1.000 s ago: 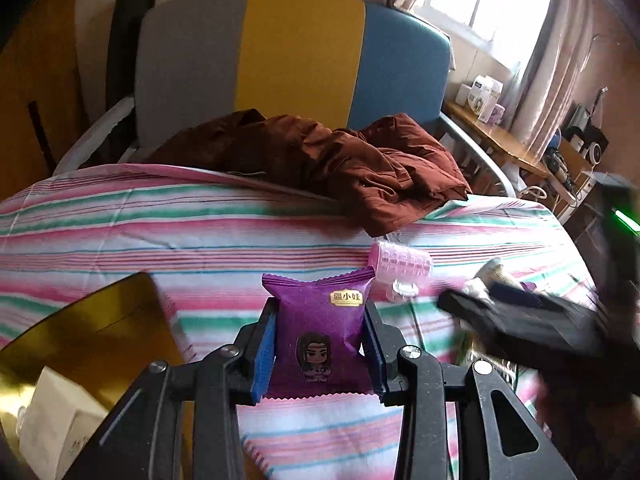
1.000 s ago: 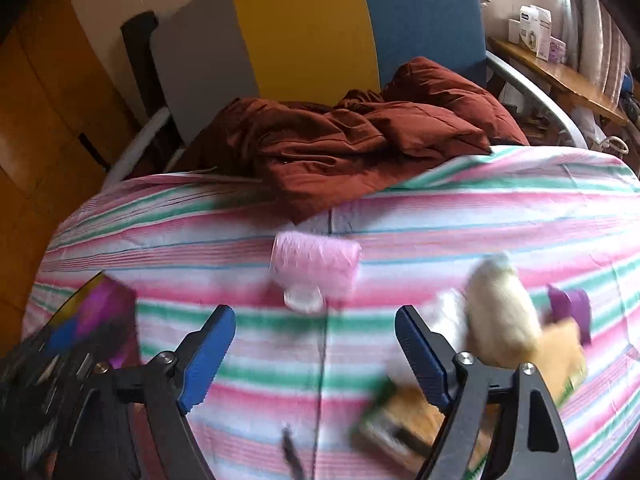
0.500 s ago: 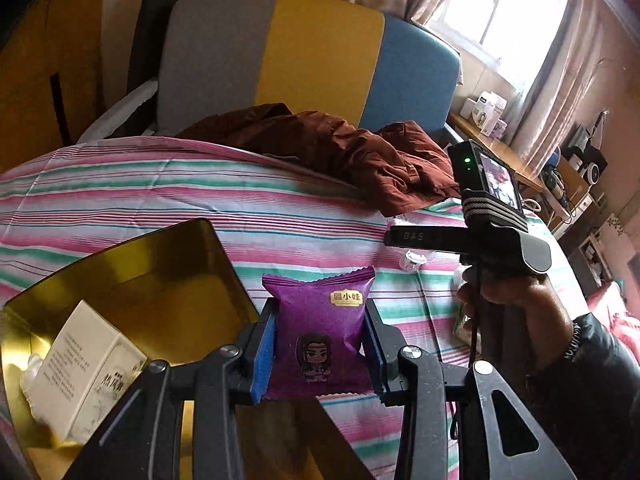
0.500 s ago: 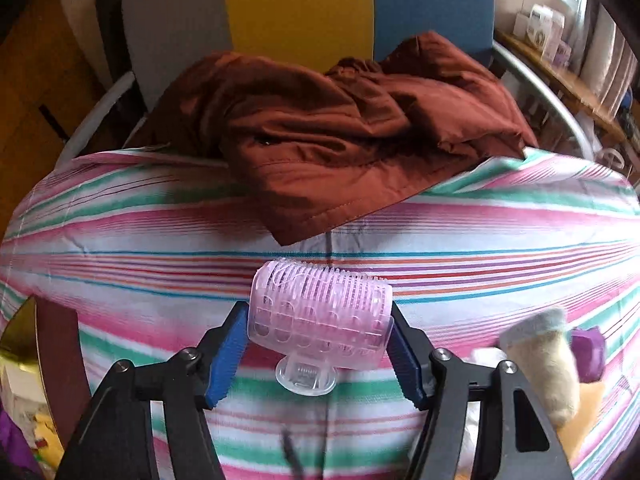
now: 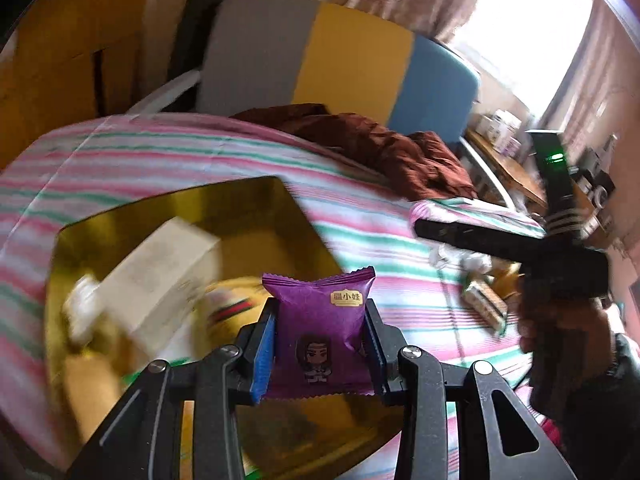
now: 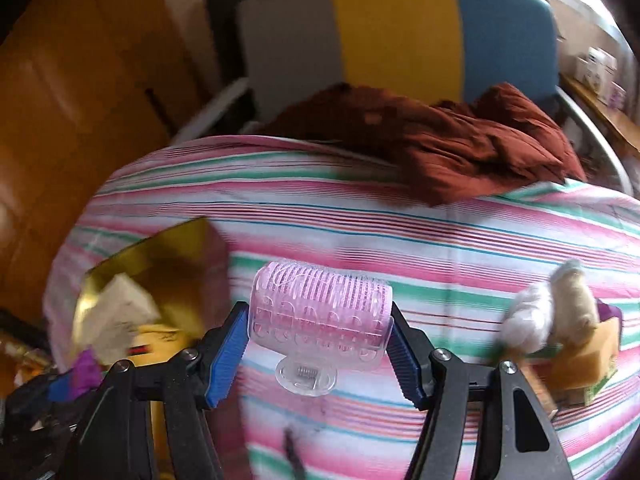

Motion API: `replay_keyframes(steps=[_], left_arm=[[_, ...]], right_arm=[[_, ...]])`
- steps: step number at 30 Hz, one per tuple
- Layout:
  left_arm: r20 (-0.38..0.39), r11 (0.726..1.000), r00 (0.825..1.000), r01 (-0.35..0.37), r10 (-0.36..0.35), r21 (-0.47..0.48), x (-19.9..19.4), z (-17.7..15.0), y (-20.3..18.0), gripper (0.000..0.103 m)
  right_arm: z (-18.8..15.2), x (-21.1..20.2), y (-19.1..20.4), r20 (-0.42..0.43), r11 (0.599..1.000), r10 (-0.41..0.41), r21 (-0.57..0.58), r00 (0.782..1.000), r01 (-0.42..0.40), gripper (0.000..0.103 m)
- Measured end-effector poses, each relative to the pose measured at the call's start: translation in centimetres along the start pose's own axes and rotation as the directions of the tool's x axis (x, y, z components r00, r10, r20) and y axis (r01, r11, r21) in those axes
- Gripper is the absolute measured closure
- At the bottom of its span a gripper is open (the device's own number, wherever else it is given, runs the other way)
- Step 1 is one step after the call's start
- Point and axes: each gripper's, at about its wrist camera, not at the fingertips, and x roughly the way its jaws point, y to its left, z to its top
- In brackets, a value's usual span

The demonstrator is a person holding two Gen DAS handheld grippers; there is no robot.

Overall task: Organize objects
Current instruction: 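Lower the purple packet into the tray with the left tool while the right tool places the roller, then open both tools and move them back to the item pile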

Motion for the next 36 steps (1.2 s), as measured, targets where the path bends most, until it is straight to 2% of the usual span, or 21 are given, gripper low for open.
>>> replay_keyframes(steps=[7, 9, 10, 12, 13, 19, 27, 31, 36], left_arm=[[0.022, 0.991, 0.996, -0.087, 0.089, -0.097, -2.8, -2.1, 5.2, 0.063], [0.035, 0.987, 0.993, -0.106, 0.111, -0.119, -3.4, -2.4, 6.1, 0.062], [0.043, 0.986, 0.992, -0.112, 0.119, -0.125, -3.7, -2.5, 6.5, 0.059], [0.069, 0.986, 0.99, -0.11, 0.119, -0.125, -4.4, -2.6, 6.9, 0.047], [0.088, 0.986, 0.988, -0.12, 0.131, -0.119, -4.8, -2.8, 6.9, 0.04], [0.113, 0.985, 0.982, -0.139, 0.15, -0.1, -5.5, -3.4, 6.9, 0.039], [0.142, 0.981, 0.973, -0.171, 0.182, -0.087, -6.7, -4.5, 6.4, 0.03], [0.15, 0.978, 0.968, -0.189, 0.201, -0.092, -7.4, -5.0, 6.4, 0.028], [0.178, 0.968, 0.952, -0.238, 0.248, -0.074, -8.4, -5.7, 5.8, 0.026]], right_arm=[[1.4, 1.1, 7.2, -0.02, 0.992, 0.091, -0.089, 0.996, -0.092, 0.036], [1.9, 1.4, 9.0, -0.013, 0.991, 0.092, -0.1, 0.996, -0.093, 0.031], [2.2, 1.4, 9.7, -0.005, 0.991, 0.091, -0.099, 0.996, -0.092, 0.025], [2.5, 1.0, 10.6, 0.01, 0.991, 0.103, -0.089, 0.995, -0.102, 0.024], [2.5, 1.0, 10.8, 0.01, 0.99, 0.107, -0.093, 0.994, -0.106, 0.024], [0.2, -0.7, 12.3, 0.016, 0.985, 0.078, -0.152, 0.997, -0.075, 0.024], [-4.5, -2.6, 13.2, 0.066, 0.97, -0.001, -0.243, 0.998, 0.017, 0.024], [-6.5, -3.4, 12.9, 0.09, 0.969, -0.026, -0.242, 0.996, 0.047, 0.024], [-8.3, -4.0, 11.8, 0.101, 0.974, -0.047, -0.215, 0.994, 0.068, 0.024]])
